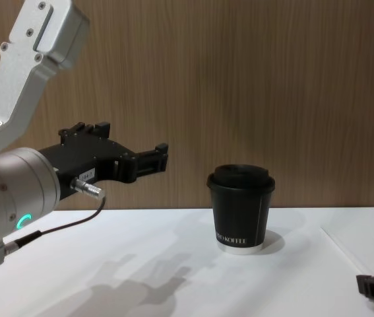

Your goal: Pick up the straw with one hand, pass it to the other hand, and insert it into the cup.

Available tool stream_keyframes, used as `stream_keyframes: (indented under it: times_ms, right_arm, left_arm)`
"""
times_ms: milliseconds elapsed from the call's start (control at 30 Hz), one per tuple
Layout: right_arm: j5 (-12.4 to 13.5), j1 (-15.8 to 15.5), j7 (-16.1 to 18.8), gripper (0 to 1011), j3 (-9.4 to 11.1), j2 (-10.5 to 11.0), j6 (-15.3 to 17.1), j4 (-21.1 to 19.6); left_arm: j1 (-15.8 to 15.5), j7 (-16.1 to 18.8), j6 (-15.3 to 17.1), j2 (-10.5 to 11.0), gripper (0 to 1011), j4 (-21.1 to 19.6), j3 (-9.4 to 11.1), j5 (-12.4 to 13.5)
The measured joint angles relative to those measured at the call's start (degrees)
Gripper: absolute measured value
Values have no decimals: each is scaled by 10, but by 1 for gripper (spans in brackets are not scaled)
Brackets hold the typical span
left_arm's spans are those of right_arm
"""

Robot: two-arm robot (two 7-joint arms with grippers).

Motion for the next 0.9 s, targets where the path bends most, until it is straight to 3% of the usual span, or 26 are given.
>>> stream_keyframes:
  times_ms: [500, 900]
  right_arm:
    - [-1, -1, 1, 49, 0, 0, 1, -1]
    - [-1, -1, 1, 0, 0, 0, 1, -1]
  left_arm:
    - [0, 0, 0, 0, 1003, 0, 0, 0]
    - [0, 0, 0, 0, 1003, 0, 0, 0]
